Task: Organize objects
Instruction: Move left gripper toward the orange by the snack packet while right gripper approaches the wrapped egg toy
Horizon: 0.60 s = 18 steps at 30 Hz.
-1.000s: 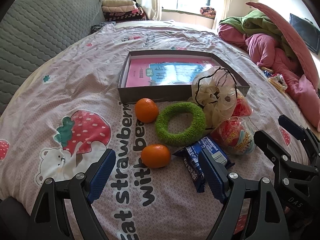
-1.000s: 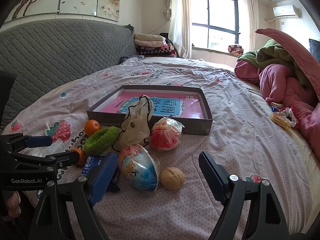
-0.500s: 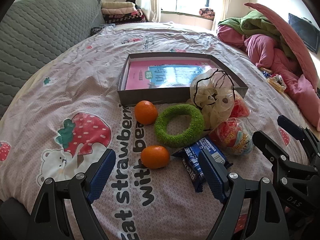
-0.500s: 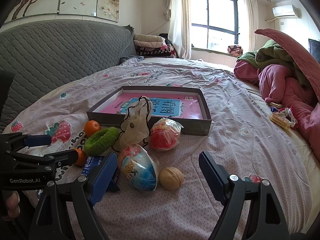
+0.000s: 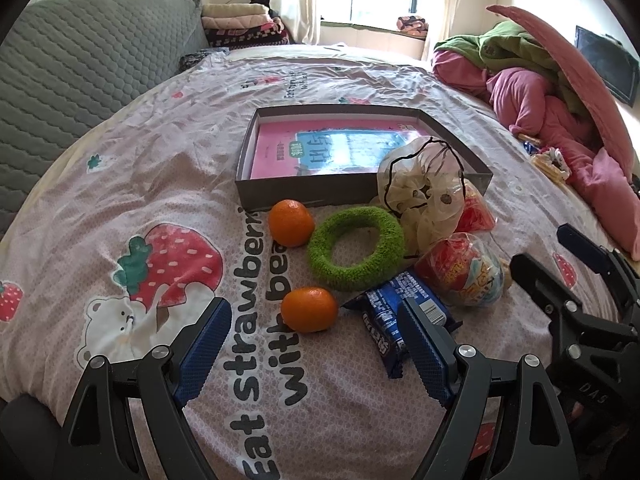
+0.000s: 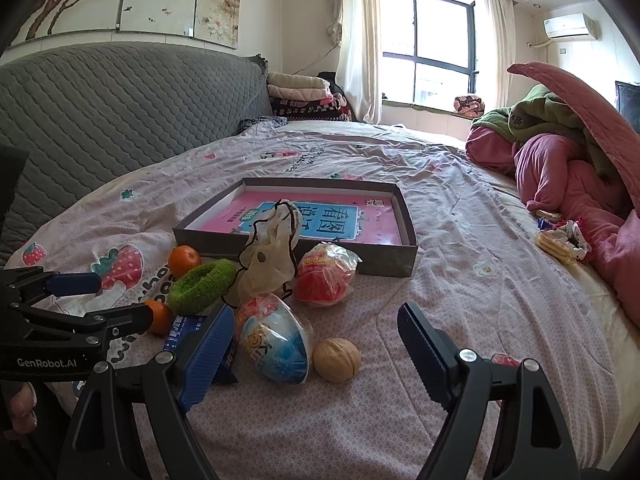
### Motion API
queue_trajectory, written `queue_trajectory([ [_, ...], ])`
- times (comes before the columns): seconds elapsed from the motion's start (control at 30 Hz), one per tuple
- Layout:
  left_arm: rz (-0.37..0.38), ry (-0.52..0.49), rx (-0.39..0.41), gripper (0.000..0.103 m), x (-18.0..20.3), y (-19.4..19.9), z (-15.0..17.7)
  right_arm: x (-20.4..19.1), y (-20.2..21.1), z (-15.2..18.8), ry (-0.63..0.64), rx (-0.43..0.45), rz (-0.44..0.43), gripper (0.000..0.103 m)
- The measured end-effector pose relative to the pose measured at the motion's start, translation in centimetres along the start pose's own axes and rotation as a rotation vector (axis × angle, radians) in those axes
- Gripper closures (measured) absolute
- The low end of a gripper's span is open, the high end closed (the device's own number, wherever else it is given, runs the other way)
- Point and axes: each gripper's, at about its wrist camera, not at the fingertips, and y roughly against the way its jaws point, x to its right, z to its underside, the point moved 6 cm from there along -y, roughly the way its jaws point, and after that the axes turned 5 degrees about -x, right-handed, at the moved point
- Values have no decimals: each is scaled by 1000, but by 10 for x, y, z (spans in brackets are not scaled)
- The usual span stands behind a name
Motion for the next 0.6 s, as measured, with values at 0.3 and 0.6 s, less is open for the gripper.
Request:
queue_trajectory([
  [0.3, -14, 4, -11, 18, -7, -1, 5, -5, 0, 0, 18, -7, -15, 20],
  [0.6, -8, 10, -37, 18, -12, -8, 8, -14, -8, 6, 49, -49, -44, 20],
])
